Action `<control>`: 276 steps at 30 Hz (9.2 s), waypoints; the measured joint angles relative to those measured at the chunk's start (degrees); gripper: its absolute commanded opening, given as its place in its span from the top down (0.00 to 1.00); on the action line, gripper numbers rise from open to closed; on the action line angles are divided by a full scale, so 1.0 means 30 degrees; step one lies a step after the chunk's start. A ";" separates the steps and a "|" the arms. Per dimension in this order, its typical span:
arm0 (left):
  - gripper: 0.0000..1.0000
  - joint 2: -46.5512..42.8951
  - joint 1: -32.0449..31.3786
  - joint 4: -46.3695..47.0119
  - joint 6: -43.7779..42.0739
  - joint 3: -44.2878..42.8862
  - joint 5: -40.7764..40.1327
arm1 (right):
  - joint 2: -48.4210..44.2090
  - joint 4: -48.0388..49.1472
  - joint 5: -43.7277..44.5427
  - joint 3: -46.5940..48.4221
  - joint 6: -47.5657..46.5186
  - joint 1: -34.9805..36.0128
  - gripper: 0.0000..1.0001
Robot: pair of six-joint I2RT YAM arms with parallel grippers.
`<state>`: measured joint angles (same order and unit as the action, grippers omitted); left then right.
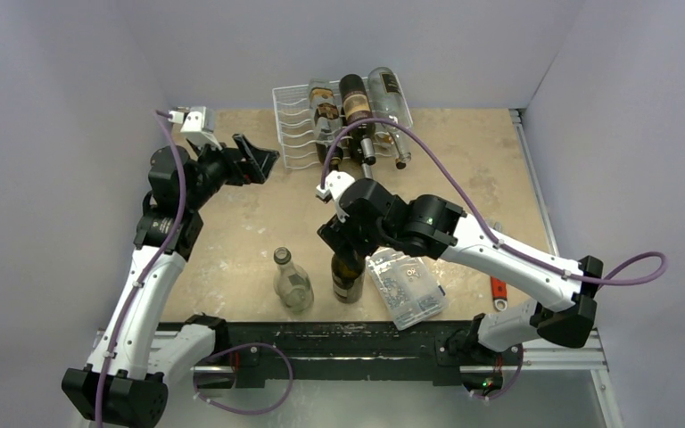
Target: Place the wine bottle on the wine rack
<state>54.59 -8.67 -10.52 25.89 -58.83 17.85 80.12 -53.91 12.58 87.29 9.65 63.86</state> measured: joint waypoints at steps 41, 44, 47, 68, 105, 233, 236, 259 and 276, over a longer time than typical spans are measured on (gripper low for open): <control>0.00 0.0474 -0.0663 -0.0590 -0.0823 -0.0284 -0.1035 | 0.0510 1.7486 0.3752 -0.6739 0.0517 -0.3257 1.00; 0.00 0.0474 -0.0656 -0.0597 -0.0845 -0.0284 -0.1027 | 0.1005 2.0859 0.3351 -0.7701 -0.0160 -0.3118 1.00; 0.00 0.0474 -0.0648 -0.0597 -0.0838 -0.0284 -0.1020 | 0.1523 2.2498 0.2994 -0.7963 -0.0466 -0.3045 1.00; 0.00 0.0495 -0.0240 -0.0503 -0.0430 -0.0291 -0.0168 | 0.1472 1.8003 -0.0321 -1.0673 0.0131 -0.3016 1.00; 0.00 0.1064 -0.0117 -0.0444 -0.0313 -0.0291 0.0007 | 0.7599 1.6881 -0.2018 -0.9522 -0.0663 -0.2980 0.37; 0.00 0.0940 0.1129 0.0503 0.1756 -0.0321 0.2514 | 1.3945 2.0298 0.2936 -0.2084 0.4925 -0.5078 1.00; 0.00 0.0947 0.1224 0.0576 0.1902 -0.0321 0.2528 | 1.4571 2.0436 0.3534 -0.1464 0.4896 -0.5122 1.00; 0.00 0.1209 0.1515 0.0780 0.2171 -0.0321 0.2579 | 1.8899 2.0334 0.3869 0.4379 0.4124 -0.5741 0.96; 0.00 0.1209 0.1603 0.0780 0.2178 -0.0321 0.2645 | 2.0349 1.9992 0.5005 0.6579 0.3898 -0.5625 0.72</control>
<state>58.22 -3.86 -8.19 32.42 -59.79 25.78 141.16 6.07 27.59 107.02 21.34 46.98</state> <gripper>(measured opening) 0.998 0.364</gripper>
